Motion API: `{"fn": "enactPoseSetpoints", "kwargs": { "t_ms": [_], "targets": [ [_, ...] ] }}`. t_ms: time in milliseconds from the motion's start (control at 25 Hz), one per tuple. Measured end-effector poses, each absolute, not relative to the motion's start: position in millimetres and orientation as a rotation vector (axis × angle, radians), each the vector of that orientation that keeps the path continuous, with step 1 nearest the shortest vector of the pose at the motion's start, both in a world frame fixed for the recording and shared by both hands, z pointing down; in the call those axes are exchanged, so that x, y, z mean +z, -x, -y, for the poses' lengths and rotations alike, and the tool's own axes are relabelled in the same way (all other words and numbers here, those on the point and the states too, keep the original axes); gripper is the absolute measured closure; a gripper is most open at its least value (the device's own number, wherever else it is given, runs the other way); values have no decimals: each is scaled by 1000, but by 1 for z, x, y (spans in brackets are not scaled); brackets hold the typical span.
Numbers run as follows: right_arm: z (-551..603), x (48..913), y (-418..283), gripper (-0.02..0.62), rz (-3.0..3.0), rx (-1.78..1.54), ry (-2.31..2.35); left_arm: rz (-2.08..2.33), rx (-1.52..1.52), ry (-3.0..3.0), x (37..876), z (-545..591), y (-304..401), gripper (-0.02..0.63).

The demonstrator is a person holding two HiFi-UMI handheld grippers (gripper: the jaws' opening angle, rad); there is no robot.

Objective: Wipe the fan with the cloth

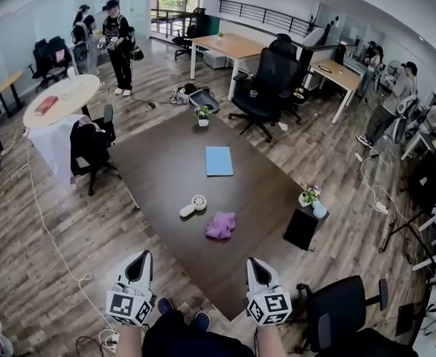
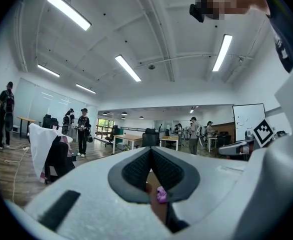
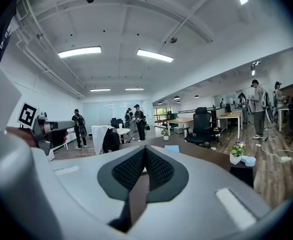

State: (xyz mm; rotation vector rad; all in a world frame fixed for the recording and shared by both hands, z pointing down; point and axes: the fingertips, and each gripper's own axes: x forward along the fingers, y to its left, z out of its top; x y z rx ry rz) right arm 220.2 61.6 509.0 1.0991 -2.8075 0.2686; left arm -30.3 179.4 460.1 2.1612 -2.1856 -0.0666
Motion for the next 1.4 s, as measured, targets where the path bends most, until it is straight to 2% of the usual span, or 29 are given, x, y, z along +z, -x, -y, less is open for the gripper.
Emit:
{"fn": "enactPoseSetpoints", "kwargs": {
  "t_ms": [400,1000,1400],
  "targets": [
    [-23,514,-197,583,2788,275,-1133,2120,-65,-2210,470,-125,51,609],
    [83,512,-120,583,2710,234,-1356,1954,-19,-2372,475,16,157,609],
    [125,510,-100,583,2613,236,-1500,1744,-52,-2493,473,91,179,609]
  ]
}}
